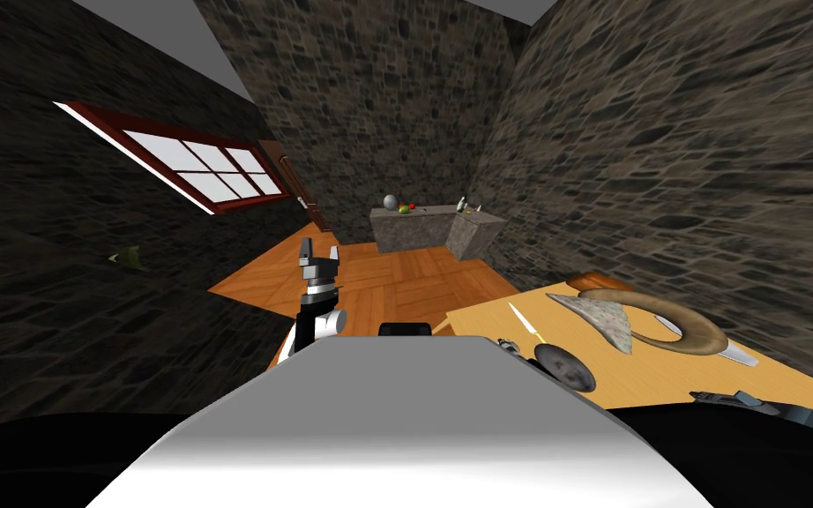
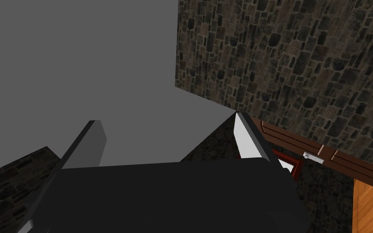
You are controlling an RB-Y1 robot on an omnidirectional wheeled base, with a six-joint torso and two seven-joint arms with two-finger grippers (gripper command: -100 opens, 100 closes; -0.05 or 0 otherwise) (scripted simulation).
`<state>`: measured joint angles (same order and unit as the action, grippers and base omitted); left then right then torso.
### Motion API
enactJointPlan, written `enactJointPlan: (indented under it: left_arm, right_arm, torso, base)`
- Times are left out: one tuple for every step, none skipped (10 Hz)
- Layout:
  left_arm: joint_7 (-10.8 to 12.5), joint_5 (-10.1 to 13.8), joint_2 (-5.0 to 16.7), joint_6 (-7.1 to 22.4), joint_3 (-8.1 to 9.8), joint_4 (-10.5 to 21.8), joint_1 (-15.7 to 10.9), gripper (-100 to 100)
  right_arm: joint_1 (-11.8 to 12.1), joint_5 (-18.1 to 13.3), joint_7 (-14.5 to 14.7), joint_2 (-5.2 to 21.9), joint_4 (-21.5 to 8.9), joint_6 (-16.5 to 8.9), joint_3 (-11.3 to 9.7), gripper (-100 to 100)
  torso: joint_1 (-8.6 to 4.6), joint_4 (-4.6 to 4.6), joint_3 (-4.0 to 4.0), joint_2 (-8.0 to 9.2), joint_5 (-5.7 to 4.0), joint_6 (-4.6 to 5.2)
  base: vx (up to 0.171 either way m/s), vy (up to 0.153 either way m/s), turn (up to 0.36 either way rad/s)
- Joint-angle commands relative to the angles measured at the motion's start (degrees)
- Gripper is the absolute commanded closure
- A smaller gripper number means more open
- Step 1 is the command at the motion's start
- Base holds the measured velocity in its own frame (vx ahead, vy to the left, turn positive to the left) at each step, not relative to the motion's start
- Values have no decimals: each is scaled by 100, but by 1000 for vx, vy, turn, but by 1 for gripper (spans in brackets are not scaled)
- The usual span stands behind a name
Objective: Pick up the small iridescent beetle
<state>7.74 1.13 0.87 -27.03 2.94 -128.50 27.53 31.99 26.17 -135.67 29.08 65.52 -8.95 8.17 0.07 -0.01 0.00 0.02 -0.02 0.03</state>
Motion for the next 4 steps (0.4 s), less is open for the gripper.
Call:
enactJointPlan:
  left_arm:
    - [0, 0, 0, 0, 0, 0, 0, 0]
    - [0, 0, 0, 0, 0, 0, 0, 0]
    - [0, 0, 0, 0, 0, 0, 0, 0]
    - [0, 0, 0, 0, 0, 0, 0, 0]
  right_arm:
    - [92, 16, -184, 145, 125, -84, -30, 100]
    - [147, 20, -274, 217, 197, -123, -40, 100]
    - [111, 14, -199, 165, 139, -78, -36, 100]
    - [118, 14, -219, 174, 147, -86, -39, 0]
  torso:
    - [0, 0, 0, 0, 0, 0]
    - [12, 1, 4, 7, 2, 2]
    - [18, 2, 6, 10, 4, 4]
    - [3, 1, 2, 3, 1, 5]
  base:
    - [-49, 78, 59]
    - [-47, 84, 34]
    - [-20, 36, -1]
    - [-4, 8, -3]
